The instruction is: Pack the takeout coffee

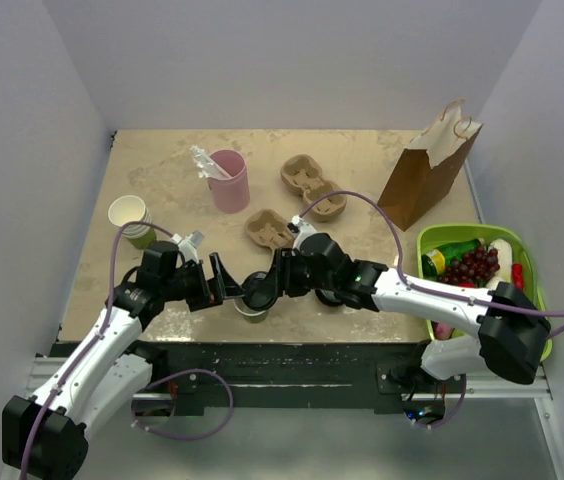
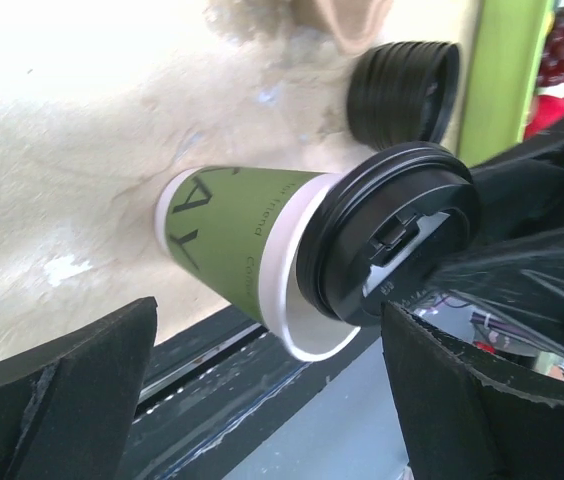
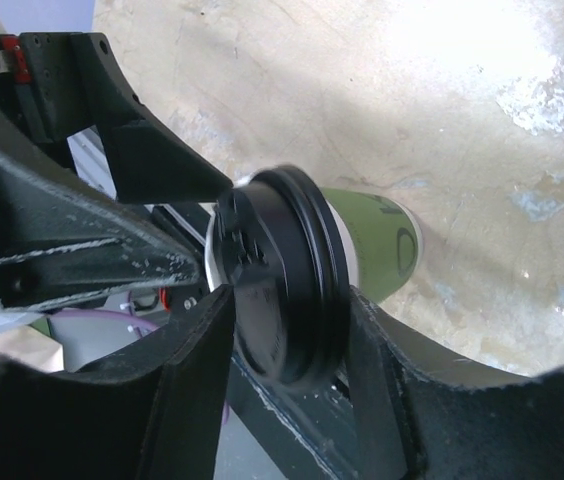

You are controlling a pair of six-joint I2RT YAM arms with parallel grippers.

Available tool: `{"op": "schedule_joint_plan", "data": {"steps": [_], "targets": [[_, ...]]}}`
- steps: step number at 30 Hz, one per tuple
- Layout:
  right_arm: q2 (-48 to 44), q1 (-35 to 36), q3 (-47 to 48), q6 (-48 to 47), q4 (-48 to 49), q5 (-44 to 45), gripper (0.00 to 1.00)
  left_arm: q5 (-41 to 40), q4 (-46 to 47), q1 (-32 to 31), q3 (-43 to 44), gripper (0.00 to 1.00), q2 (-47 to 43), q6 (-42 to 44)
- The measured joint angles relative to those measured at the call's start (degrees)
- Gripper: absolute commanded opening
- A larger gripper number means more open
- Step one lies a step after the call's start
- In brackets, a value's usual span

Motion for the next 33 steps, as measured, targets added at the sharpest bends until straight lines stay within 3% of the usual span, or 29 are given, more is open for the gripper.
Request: {"op": "schedule_joint_plan", "data": {"steps": [11,23,33], "targets": [[-3.4,0.0,0.0,0.0,-2.1,0.2,0.48,-0.5,-1.4,0.0,0.0,0.96,0.2,1.2],[1.0,0.1,-0.3,0.5,-1.3,-0.3,0.44,2.1,2.9,0.0,0.0,0.91,0.1,-1.6],[2.5,1.5,0.0,0.6,-0.5,-0.4,0.52,2.1,4.1,0.0,-0.9,0.84,0.0,-2.5]]}}
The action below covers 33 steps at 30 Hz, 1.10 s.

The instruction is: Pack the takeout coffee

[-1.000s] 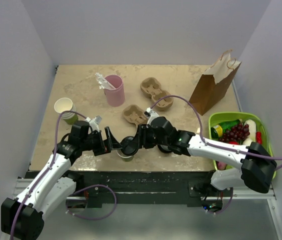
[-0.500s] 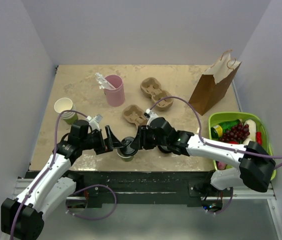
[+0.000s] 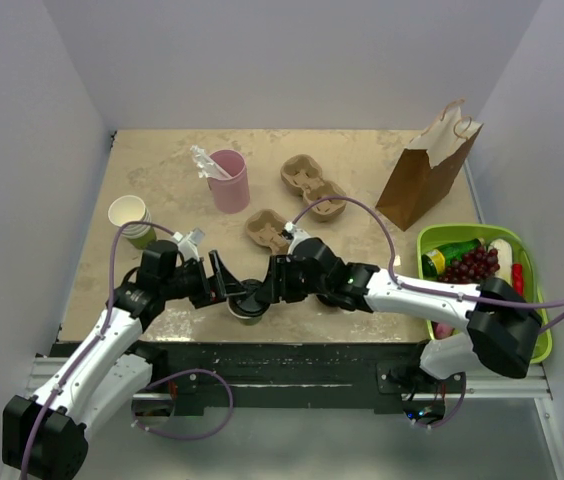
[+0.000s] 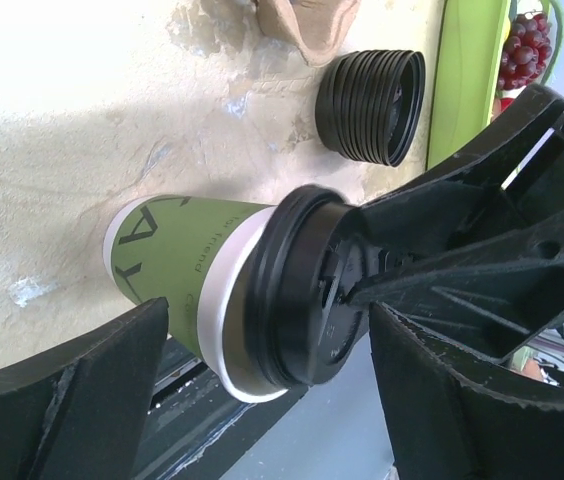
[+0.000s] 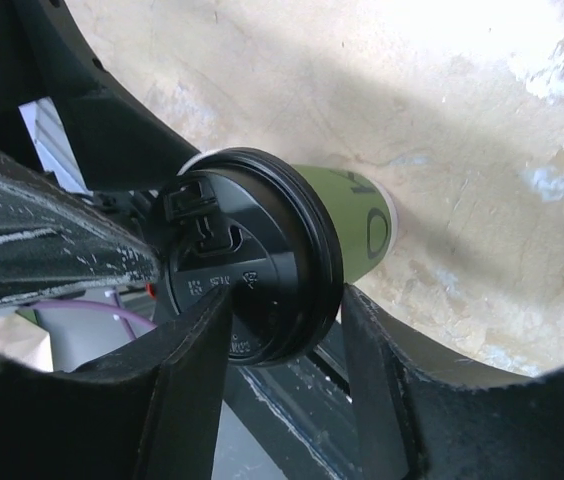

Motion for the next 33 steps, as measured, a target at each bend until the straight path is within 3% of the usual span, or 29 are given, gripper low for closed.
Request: {"op": "schedule_joint_plan", "data": {"steps": [17,33], "targets": [[2.5,3.2,3.8,0.1,-2.8,1.7,0.54,-1.8,-2.0,-1.3,-0.4,0.71,-1.0,-0.3],[6.7,5.7,12.1,1.2,-14.6,9.8,0.58,-2.6,-3.5,-1.3,-0.4,0.6,-0.5,-0.2]]}}
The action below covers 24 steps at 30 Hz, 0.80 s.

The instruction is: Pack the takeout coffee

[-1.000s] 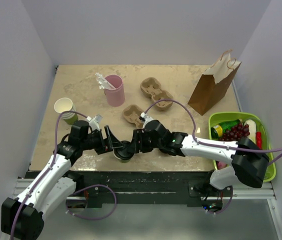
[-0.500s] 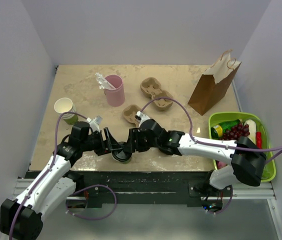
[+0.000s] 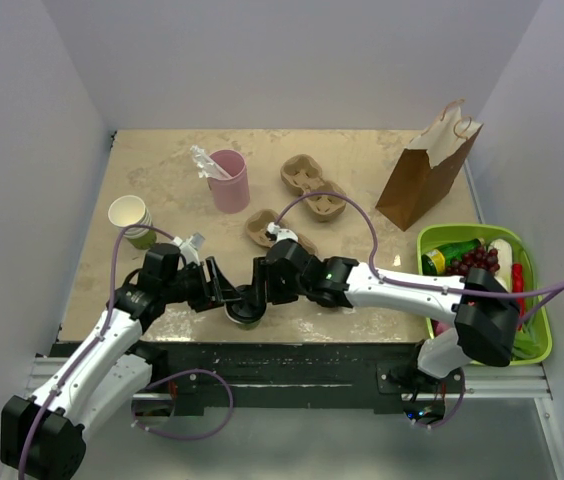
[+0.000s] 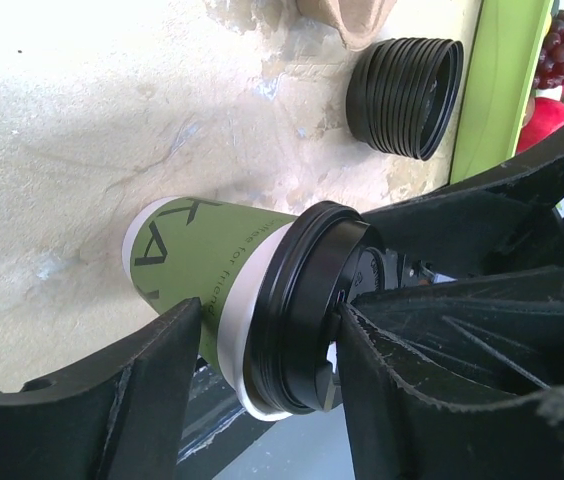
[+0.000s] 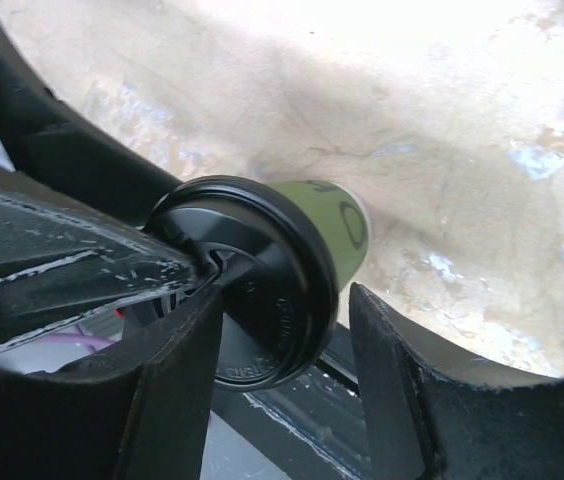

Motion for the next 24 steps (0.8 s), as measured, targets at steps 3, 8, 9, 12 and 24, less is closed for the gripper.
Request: {"op": "schedule_joint_plan", "data": {"steps": [3,8,9,12,24], "targets": [[-0.5,0.0,-0.1,0.3,-0.7,0.8,0.59,0.0,0.0,0.0,0.0,0.61,0.2,0.0],[-2.7,0.1,-1.5,0.9,-0.1,-0.4,0.6,0.3,0.1,0.0,0.3,0.62,1.2,0.0],[-3.0,0.1,-1.8,1.0,0.2,-0.8,0.6,0.5,0.1,0.0,0.3,0.62,1.3,0.0],[-3.5,0.2,-2.5,1.4,1.1,-1.9,0.6,0.7,-0.1,0.0,0.8,0.63,1.9,0.1],[-3.8,0.3,-3.0,1.5,1.2,-2.3,0.61,0.2,-3.7,0.0,3.5,0.8,2.5,1.7]]}}
